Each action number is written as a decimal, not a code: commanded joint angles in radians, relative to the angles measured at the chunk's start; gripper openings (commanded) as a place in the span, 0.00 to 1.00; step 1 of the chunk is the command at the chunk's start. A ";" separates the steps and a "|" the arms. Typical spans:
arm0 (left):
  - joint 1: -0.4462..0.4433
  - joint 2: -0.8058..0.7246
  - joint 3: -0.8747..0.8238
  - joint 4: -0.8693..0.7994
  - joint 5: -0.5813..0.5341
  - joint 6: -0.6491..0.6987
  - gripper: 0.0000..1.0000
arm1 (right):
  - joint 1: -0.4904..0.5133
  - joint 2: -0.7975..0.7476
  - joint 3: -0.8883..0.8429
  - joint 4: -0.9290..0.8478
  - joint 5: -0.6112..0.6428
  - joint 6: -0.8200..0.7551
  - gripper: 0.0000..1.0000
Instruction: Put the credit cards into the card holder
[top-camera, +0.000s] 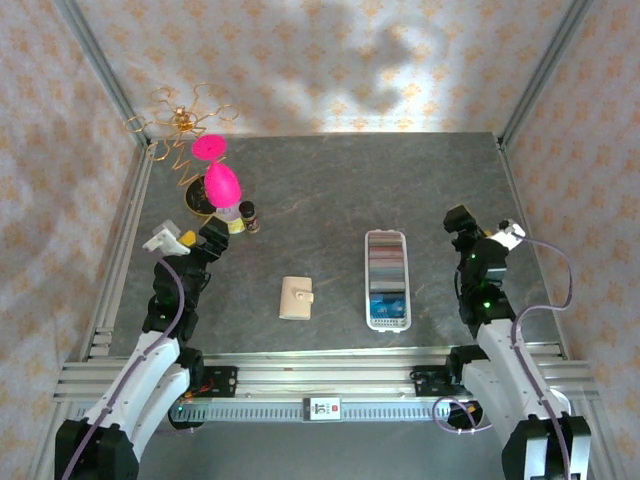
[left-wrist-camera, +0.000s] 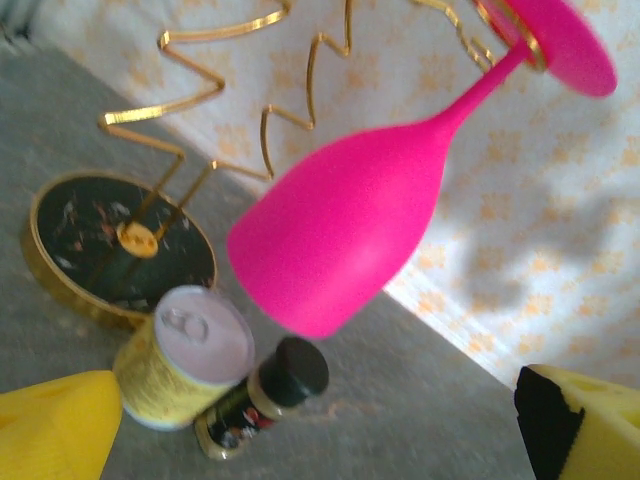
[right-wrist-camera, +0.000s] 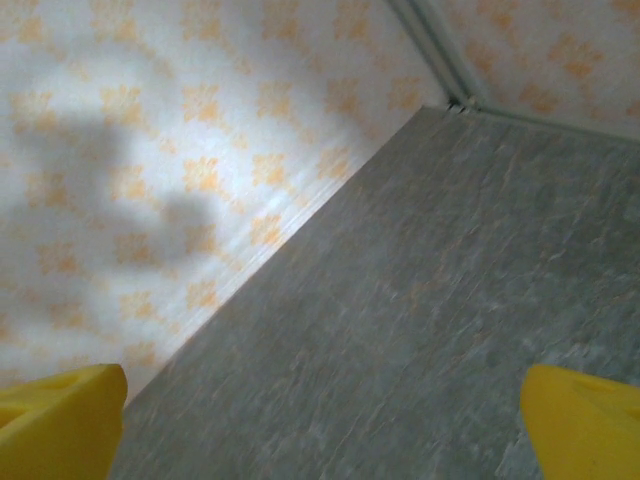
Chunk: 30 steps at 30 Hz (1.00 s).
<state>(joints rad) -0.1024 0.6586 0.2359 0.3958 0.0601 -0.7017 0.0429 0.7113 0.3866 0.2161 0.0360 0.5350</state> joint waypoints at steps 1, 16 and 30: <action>-0.005 0.013 0.051 -0.172 0.134 -0.100 0.99 | -0.001 -0.004 0.093 -0.170 -0.164 -0.020 0.97; -0.287 0.186 0.170 -0.470 0.130 -0.067 0.91 | 0.503 0.212 0.356 -0.348 -0.227 -0.034 0.64; -0.414 0.311 0.148 -0.537 0.099 -0.088 0.84 | 0.928 0.730 0.444 -0.206 -0.137 0.052 0.05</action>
<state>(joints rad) -0.4999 0.9535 0.3851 -0.1009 0.1753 -0.7856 0.9501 1.3945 0.7868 -0.0509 -0.1299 0.5594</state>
